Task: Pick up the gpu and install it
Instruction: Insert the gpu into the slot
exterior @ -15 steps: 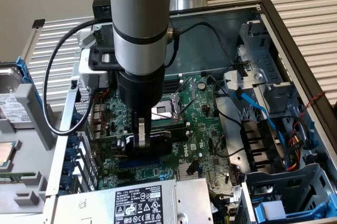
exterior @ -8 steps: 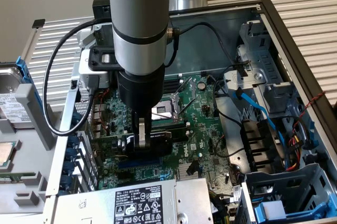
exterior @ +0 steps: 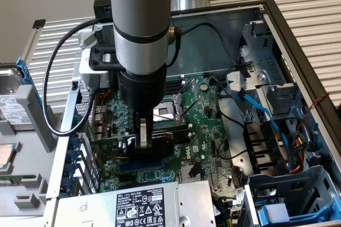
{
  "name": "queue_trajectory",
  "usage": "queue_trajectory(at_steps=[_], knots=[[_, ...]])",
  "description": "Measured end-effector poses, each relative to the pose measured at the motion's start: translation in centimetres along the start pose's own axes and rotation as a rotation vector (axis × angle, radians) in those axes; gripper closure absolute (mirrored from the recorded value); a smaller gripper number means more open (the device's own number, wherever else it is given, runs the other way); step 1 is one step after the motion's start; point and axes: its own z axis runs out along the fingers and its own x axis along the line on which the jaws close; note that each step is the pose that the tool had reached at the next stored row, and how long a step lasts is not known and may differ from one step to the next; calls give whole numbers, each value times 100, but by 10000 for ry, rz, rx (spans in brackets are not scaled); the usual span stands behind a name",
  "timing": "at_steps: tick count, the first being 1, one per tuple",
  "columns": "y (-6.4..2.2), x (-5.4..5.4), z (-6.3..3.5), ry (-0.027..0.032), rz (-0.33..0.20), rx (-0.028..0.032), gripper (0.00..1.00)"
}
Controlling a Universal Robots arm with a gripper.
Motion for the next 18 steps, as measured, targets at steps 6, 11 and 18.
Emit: queue_trajectory(at_steps=[6, 11, 18], knots=[[5, -2, -43, -4, 0, 2, 71], [5, -2, -44, -1, 0, 0, 71], [1, 0, -8, -7, -1, 1, 71]])
